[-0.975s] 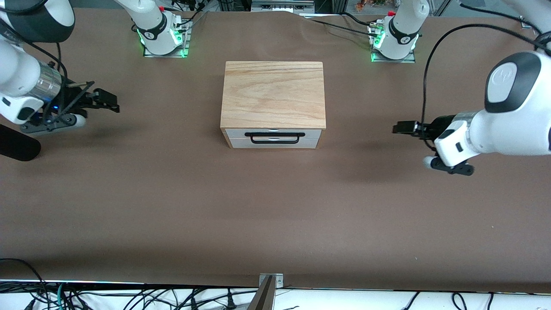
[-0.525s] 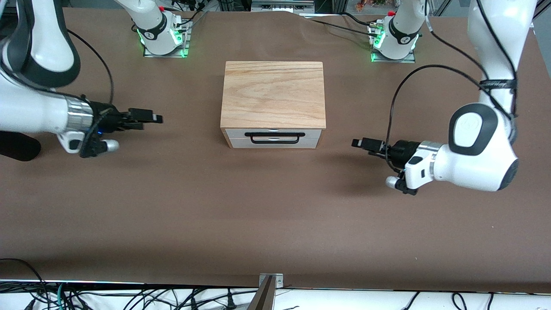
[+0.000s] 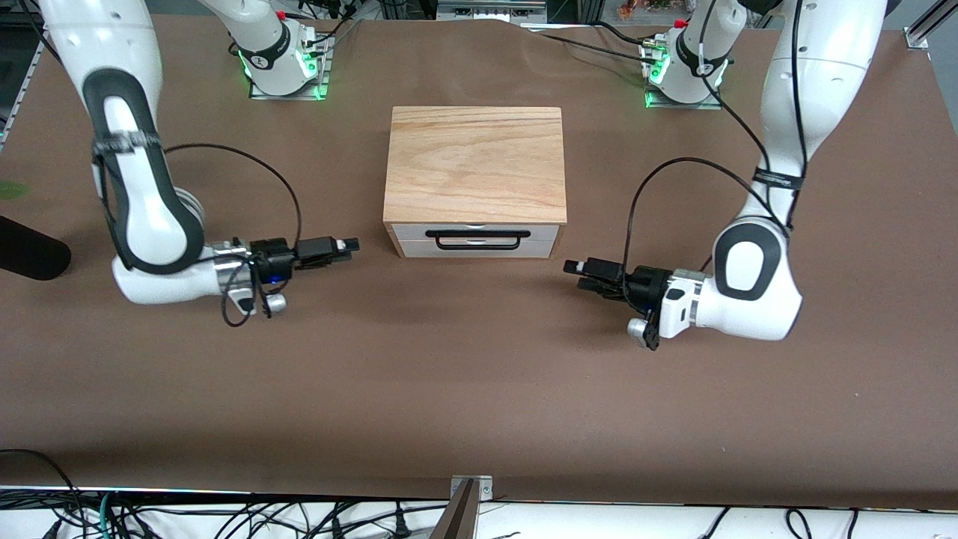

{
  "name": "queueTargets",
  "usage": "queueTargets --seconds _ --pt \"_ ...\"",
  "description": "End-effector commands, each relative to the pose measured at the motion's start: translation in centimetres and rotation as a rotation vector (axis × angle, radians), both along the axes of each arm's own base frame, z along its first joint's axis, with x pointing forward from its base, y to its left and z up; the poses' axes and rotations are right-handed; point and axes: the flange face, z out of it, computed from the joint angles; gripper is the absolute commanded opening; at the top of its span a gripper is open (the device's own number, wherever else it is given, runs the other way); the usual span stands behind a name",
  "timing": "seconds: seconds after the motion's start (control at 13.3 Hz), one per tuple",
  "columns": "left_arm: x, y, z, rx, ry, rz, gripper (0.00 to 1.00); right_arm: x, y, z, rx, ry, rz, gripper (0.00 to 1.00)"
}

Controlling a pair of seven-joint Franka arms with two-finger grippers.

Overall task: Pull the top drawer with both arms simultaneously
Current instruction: 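Move the right gripper and the left gripper toward the black drawer handle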

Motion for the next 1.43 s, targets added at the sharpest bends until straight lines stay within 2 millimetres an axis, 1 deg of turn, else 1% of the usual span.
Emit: queueTargets --seconds 0.0,0.07,0.22,0.3,0.38,0.45,0.53,0.6,0.67,0.75,0.82,0.9,0.97,1.05,1.12,1.2,1.35 --pt "-3.1 -1.5 -2.6 -0.109 -0.051 0.063 1.00 0.1 3.4 -1.7 0.092 -0.096 0.011 0.96" --pt "-4.0 -2.0 -3.6 -0.128 -0.062 0.067 1.00 -0.2 4.5 -2.2 0.111 -0.114 0.012 0.90" --pt "-5.5 -2.9 -4.7 -0.182 -0.070 0.092 0.99 -1.0 7.5 -3.4 0.156 -0.120 0.002 0.90" --pt "-6.1 -3.5 -5.1 -0.199 -0.071 0.094 0.99 -1.5 8.7 -4.0 0.168 -0.139 -0.007 0.87" --pt "-6.6 -3.9 -5.4 -0.202 -0.072 0.104 0.97 -1.8 9.4 -4.6 0.167 -0.166 -0.006 0.82" --pt "-7.3 -4.7 -5.7 -0.206 -0.081 0.102 0.90 -2.1 9.8 -5.2 0.170 -0.178 0.004 0.79" --pt "-7.5 -5.2 -5.8 -0.215 -0.086 0.112 0.84 -2.3 10.0 -5.6 0.173 -0.181 0.011 0.77" --pt "-8.1 -5.7 -6.0 -0.213 -0.079 0.118 0.75 -2.6 10.5 -5.7 0.176 -0.182 0.022 0.77" --pt "-8.2 -6.2 -6.1 -0.213 -0.095 0.116 0.61 -3.0 10.6 -5.9 0.177 -0.173 0.026 0.69" --pt "-8.5 -6.5 -6.2 -0.214 -0.094 0.111 0.56 -3.2 10.9 -5.9 0.178 -0.173 0.032 0.60" --pt "-8.4 -6.5 -6.2 -0.214 -0.094 0.112 0.49 -3.3 10.9 -6.1 0.178 -0.169 0.032 0.59" --pt "-8.4 -6.5 -6.1 -0.214 -0.096 0.112 0.45 -3.4 11.0 -6.3 0.177 -0.165 0.034 0.59" --pt "-8.4 -6.4 -6.2 -0.213 -0.095 0.113 0.39 -3.7 11.6 -6.4 0.177 -0.162 0.044 0.59" --pt "-8.5 -6.4 -6.1 -0.212 -0.095 0.113 0.32 -3.8 11.8 -6.5 0.177 -0.161 0.047 0.58" --pt "-8.5 -6.4 -6.2 -0.212 -0.095 0.113 0.24 -3.9 11.8 -6.5 0.178 -0.159 0.048 0.54" --pt "-8.5 -6.4 -6.2 -0.214 -0.099 0.111 0.19 -3.9 11.8 -6.5 0.179 -0.158 0.049 0.47" --pt "-8.5 -6.4 -6.2 -0.214 -0.099 0.111 0.11 -3.9 11.8 -6.5 0.181 -0.157 0.050 0.47"
